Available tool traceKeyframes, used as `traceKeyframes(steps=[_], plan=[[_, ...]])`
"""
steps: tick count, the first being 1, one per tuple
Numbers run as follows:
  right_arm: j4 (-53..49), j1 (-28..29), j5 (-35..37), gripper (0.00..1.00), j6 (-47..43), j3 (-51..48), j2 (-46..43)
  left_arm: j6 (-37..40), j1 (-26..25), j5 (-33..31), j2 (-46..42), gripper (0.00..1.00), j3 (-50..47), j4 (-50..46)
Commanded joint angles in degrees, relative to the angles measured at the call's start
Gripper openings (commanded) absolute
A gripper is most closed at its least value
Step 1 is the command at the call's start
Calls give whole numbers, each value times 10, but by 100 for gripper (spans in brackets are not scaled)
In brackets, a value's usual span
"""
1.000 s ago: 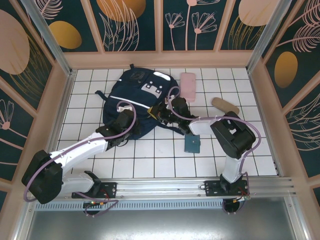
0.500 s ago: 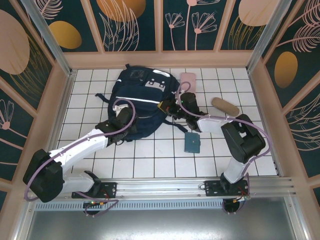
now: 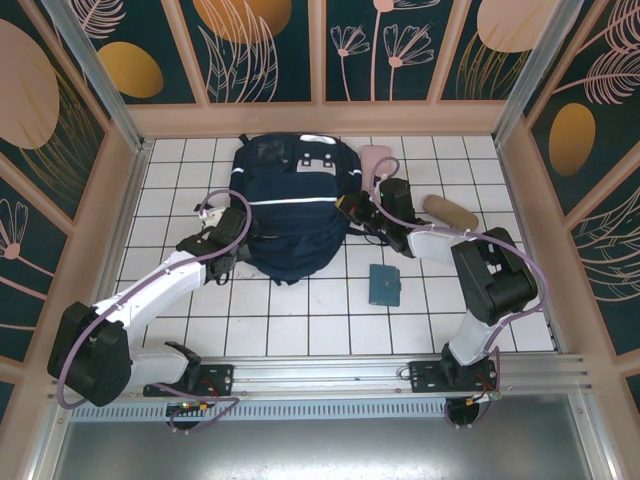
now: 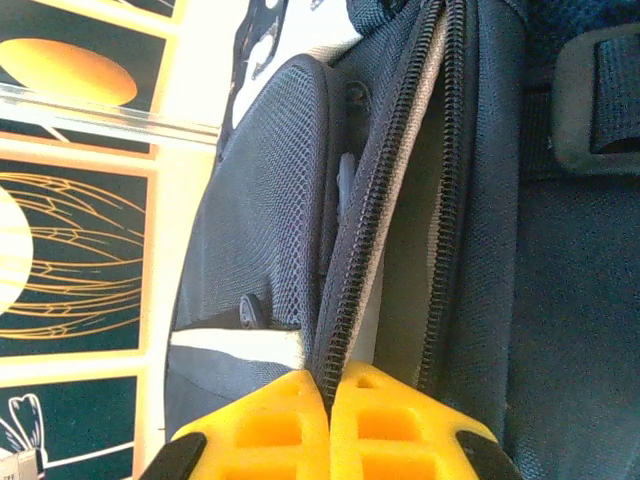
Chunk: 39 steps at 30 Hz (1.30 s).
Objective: Pack the student bag
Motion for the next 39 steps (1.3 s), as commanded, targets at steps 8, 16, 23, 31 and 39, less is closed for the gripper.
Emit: traceKeyframes(steps=[8,16,23,31,39], plan=[[105,28,-93,51,19,36,-5,118,-53,78,-38,65,61,100],[178,27,-122,43,95,60,24,211,-128,35,53,63,115,143],[149,27,-119,42,87,86,24,270,-152,-21,111,64,148,154],[142,25,-127,42,85,91,22,288,-166,-185,167,52,162,164],[20,14,-81,55,-9,63,-42,283,-166,-183,156,0,201,187]])
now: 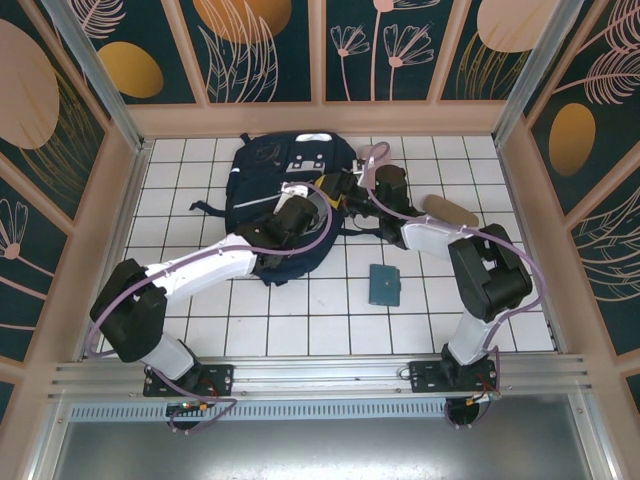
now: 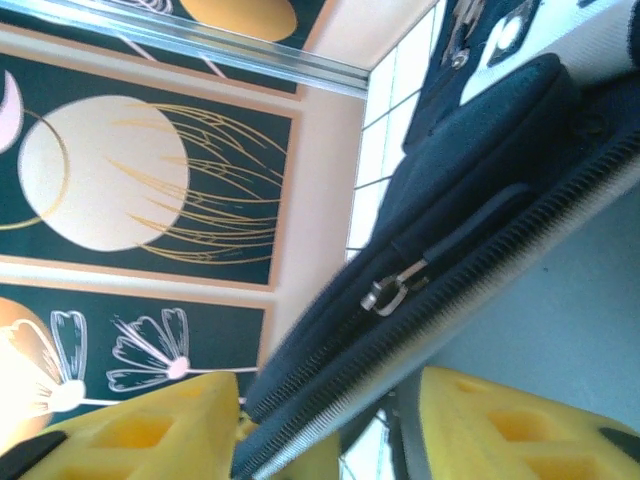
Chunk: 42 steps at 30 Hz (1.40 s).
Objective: Pack the student bag
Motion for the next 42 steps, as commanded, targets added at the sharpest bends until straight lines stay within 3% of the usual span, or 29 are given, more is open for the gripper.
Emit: traceKeyframes(steps=[1,7,13,22,31,35,42], plan=[[-80,-9,47,59,-88,-9,-70,-18,2,-13,-11,0,52,25],[-274,-35,203,63,-214,-69,-176,-26,2,35,-18,0,77,21],[-402,-39,305,67,-259,-146,-254,-35,2,58,-18,0,78,28],[-435,-10,294,69,-198,-292,-307,-47,2,81,-15,0,76,32],[-362,-7,237,68,-171,-361,-283,-54,3,99,-17,0,81,27],[-430,20,298,68,-168,-351,-316,-56,3,101,-19,0,82,21],[-552,20,355,70,-174,-297,-409,-59,3,111,-12,0,86,23]])
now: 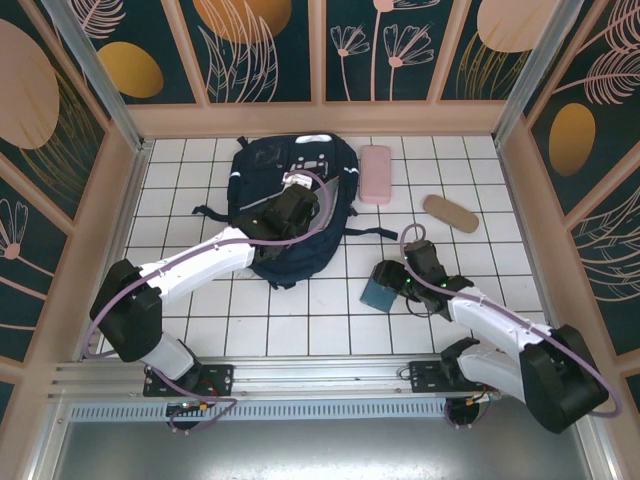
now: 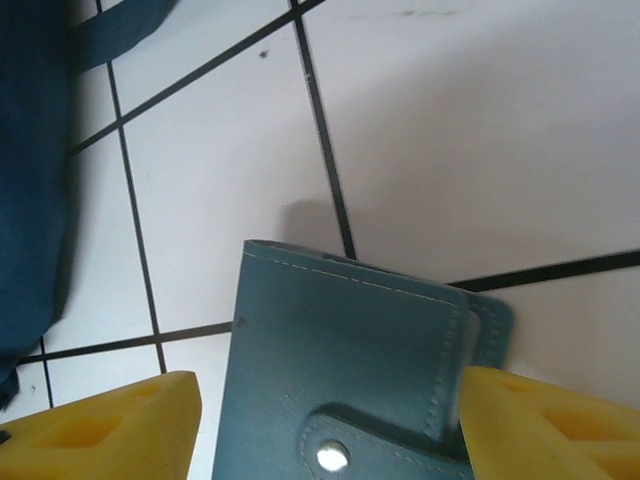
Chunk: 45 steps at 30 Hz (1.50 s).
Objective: Pack the student bag
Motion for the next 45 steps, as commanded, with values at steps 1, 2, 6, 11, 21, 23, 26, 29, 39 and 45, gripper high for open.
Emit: traceKeyframes(steps=[1,2,6,11,21,23,26,29,39,45], plan=[[-96,2,34,70,11,28,-24,-29,-2,19,-12,0,37,55],[-102,4,33,70,19,23,-25,-30,-2,19,-13,0,36,56],[-99,34,27,70,51,-6,-28,-30,-2,22,-17,0,30,58],[-37,46,2,69,70,-34,-4,-29,-2,23,-18,0,29,59],[42,52,-10,20,59,-41,90,-31,-2,26,-19,0,30,56],[41,51,-4,6,54,-33,89,-32,-1,26,-19,0,31,54],[22,50,8,0,44,-13,71,-32,-2,24,-19,0,34,52],[1,49,14,0,29,7,32,-34,-1,18,-17,0,40,48],[71,42,-87,0,-1,101,-35,-39,-2,15,-1,0,78,31],[156,38,-163,0,18,191,91,-38,-2,22,5,0,99,25]])
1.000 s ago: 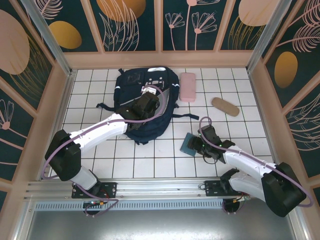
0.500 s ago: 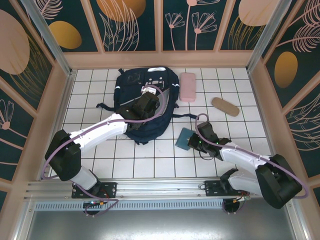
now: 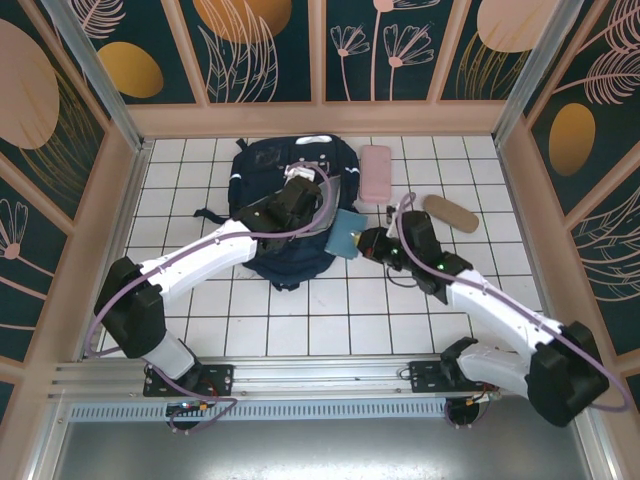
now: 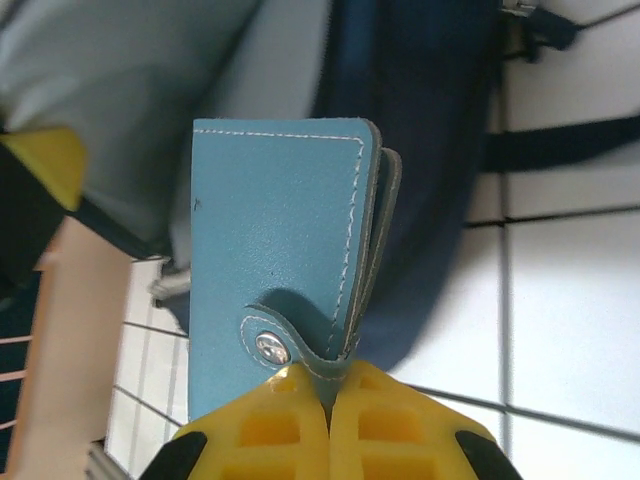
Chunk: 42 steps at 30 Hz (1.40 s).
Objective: Pack the student bag
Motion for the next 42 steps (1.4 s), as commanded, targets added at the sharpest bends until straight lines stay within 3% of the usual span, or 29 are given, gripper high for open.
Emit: traceKeyframes(steps=[1,12,13,14,16,19,26,30,35,39,42], plan=[[63,-7,-64,0,4,65,81,-23,-3,15,-11,0,47,68],[92,-12,-62,0,18,297,355,-21,-2,52,-27,0,51,64],[80,-13,-69,8,14,326,382,-22,-2,50,-28,0,50,63],[68,-13,-80,24,11,349,404,-23,-3,47,-30,0,48,63],[62,-12,-87,44,10,367,417,-23,-2,37,-32,0,47,59],[68,-12,-67,55,-1,337,384,-26,-2,19,-32,0,49,50],[7,-17,-3,61,-65,240,243,-38,1,-21,-16,0,62,31],[-39,-75,55,69,-77,183,172,-46,1,-12,-14,0,65,28],[-69,-201,97,84,-67,131,139,-52,1,12,-23,0,55,36],[-59,-296,77,99,-31,100,147,-55,1,20,-37,0,42,46],[-31,-349,71,99,1,72,161,-56,1,31,-50,0,28,60]])
